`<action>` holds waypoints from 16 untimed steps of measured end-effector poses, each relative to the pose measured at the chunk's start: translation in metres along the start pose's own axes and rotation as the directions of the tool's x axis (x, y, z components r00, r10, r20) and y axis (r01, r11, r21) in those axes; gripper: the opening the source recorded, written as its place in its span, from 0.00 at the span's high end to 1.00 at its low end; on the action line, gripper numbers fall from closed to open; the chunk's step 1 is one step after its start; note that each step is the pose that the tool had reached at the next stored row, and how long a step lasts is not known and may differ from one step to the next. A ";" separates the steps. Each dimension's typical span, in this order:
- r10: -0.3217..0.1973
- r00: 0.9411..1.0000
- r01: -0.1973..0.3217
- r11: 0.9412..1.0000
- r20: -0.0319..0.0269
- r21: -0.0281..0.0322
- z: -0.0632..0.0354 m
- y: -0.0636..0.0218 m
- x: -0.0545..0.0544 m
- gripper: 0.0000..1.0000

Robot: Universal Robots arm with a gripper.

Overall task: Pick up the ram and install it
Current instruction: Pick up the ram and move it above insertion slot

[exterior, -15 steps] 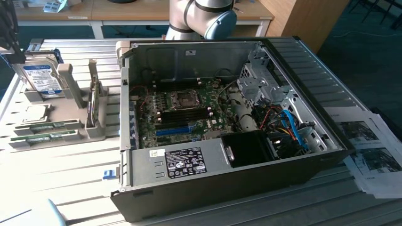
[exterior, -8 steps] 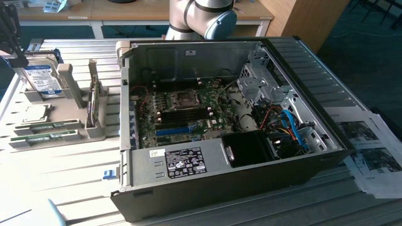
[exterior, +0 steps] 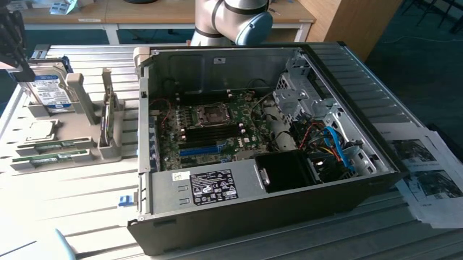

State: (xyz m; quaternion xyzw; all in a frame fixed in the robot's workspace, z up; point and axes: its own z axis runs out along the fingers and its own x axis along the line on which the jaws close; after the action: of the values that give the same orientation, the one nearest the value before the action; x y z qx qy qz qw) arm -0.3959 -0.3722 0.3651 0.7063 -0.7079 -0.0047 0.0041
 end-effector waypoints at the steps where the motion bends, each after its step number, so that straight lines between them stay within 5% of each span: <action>1: 0.000 1.000 0.000 1.000 0.000 0.000 0.0010 0.0000 0.000 0.90; 16: 0.000 1.000 0.000 1.000 0.000 0.000 0.0190 -0.0003 0.000 0.90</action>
State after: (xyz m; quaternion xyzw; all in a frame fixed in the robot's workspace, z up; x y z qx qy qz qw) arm -0.3958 -0.3722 0.3462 0.7063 -0.7079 -0.0047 0.0041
